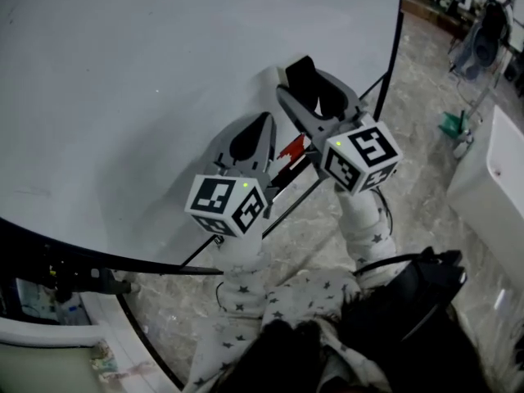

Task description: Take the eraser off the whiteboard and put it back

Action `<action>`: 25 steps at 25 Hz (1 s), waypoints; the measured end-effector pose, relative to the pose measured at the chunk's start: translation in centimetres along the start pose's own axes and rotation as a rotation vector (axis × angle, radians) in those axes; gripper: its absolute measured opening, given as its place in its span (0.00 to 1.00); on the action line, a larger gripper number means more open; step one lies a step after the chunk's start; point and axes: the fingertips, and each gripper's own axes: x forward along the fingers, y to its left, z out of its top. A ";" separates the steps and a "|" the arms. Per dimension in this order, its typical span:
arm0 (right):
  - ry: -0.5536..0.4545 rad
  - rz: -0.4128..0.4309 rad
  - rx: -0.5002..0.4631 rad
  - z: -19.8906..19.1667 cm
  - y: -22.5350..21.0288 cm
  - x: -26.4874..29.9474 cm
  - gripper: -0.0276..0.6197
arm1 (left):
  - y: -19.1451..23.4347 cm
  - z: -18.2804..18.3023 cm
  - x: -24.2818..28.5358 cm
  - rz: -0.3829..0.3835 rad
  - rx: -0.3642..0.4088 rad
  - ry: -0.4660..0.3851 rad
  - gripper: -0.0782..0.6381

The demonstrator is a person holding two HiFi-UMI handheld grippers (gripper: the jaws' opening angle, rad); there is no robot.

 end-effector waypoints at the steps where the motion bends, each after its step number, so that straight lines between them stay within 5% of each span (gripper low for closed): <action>1: 0.007 -0.004 0.005 -0.3 0.0 0.0 0.44 | 0.0 -0.3 0.1 -0.009 -0.012 0.011 0.11; 10: 0.024 0.006 0.047 0.2 -0.8 -4.8 0.44 | -4.4 -0.6 0.2 0.008 0.000 0.030 0.11; 25: 0.021 0.038 0.050 0.2 0.3 -5.0 0.44 | -3.3 -0.6 -0.9 0.055 -0.005 0.018 0.11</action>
